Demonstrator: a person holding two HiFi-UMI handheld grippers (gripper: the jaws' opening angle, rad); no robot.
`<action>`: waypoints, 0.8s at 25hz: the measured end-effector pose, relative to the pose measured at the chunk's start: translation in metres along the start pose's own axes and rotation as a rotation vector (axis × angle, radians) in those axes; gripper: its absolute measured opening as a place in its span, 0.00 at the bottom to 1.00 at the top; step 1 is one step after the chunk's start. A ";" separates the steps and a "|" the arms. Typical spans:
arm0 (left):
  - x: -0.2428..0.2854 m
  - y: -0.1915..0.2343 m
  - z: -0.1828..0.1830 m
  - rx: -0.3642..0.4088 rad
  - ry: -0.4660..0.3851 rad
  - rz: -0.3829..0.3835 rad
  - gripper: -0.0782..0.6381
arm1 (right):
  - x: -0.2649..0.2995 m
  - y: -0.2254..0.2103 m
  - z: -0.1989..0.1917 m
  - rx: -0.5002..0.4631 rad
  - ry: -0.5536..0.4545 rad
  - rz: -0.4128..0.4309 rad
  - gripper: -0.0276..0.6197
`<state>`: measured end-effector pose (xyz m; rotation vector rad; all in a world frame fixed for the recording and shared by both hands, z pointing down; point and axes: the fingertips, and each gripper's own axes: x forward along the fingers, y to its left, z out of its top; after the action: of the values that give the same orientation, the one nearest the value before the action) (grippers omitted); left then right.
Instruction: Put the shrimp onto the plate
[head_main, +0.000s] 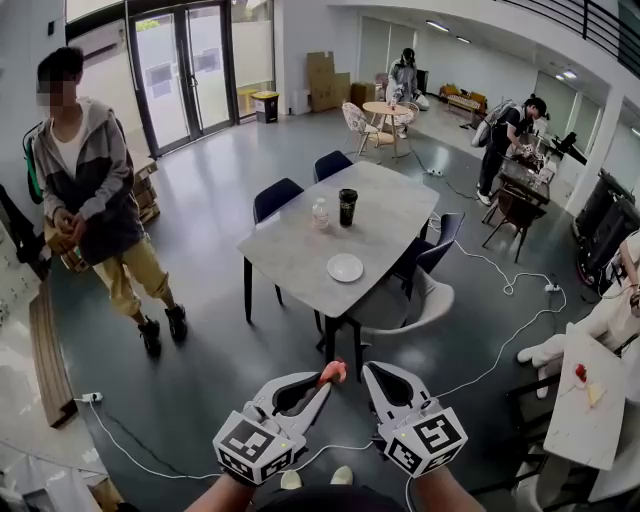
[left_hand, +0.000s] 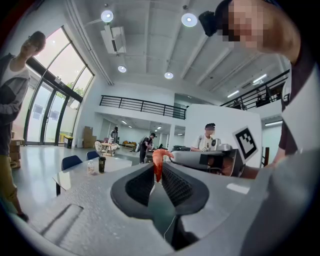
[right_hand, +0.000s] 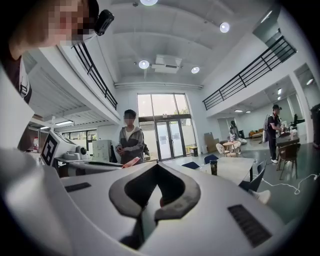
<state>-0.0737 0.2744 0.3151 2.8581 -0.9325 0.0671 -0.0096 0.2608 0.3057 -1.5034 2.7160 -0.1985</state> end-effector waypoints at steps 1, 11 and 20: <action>0.001 -0.001 -0.001 0.001 0.001 0.002 0.18 | -0.001 0.000 -0.001 0.003 -0.001 0.004 0.04; 0.013 -0.008 -0.002 0.021 0.011 0.029 0.18 | -0.015 -0.017 0.004 0.032 -0.049 0.026 0.05; 0.044 -0.019 -0.007 0.027 0.015 0.067 0.18 | -0.028 -0.049 0.003 0.037 -0.064 0.060 0.05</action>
<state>-0.0269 0.2654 0.3239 2.8462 -1.0322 0.1091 0.0468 0.2580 0.3075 -1.3923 2.6883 -0.1941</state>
